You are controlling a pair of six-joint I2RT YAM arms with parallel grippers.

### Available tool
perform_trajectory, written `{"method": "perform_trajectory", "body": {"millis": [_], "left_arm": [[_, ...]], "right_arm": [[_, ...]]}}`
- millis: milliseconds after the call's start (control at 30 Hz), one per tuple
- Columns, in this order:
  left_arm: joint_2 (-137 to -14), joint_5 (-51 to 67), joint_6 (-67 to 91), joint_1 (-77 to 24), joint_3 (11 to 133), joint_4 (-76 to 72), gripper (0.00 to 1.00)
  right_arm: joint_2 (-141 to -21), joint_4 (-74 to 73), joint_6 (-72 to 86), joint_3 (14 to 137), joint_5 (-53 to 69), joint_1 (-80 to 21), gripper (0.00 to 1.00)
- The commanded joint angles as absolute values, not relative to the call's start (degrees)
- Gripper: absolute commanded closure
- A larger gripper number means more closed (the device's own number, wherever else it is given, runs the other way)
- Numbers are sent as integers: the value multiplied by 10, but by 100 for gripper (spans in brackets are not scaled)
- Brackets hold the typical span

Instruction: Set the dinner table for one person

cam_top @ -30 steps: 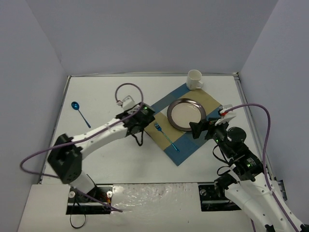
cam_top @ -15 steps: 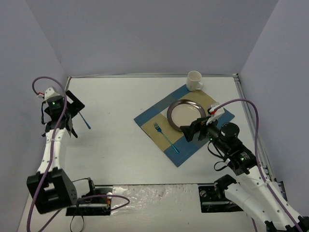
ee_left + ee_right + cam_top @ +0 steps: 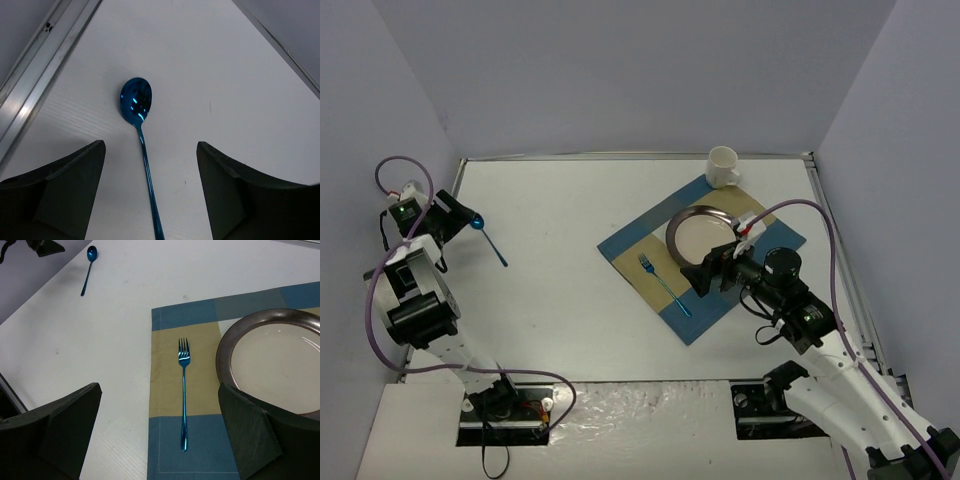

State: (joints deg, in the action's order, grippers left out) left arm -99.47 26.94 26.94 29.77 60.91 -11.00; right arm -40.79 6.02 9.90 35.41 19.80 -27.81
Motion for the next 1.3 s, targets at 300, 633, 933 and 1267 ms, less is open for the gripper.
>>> {"method": "perform_trajectory", "body": {"millis": [300,633,933,1267], "left_arm": [[-1152,399,159,334,770,-148,41],[-1226,433,136,335,865,-59,45],[-1257,453,133,331,906,-18,50],[-1283,474,125,322,941,35,59]], "right_arm": [[-428,151,82,343,262,-281,0],[-439,153,75,341,263,-281,0],[-444,154,72,345,267,-281,0],[-448,155,70,346,267,-281,0]]}}
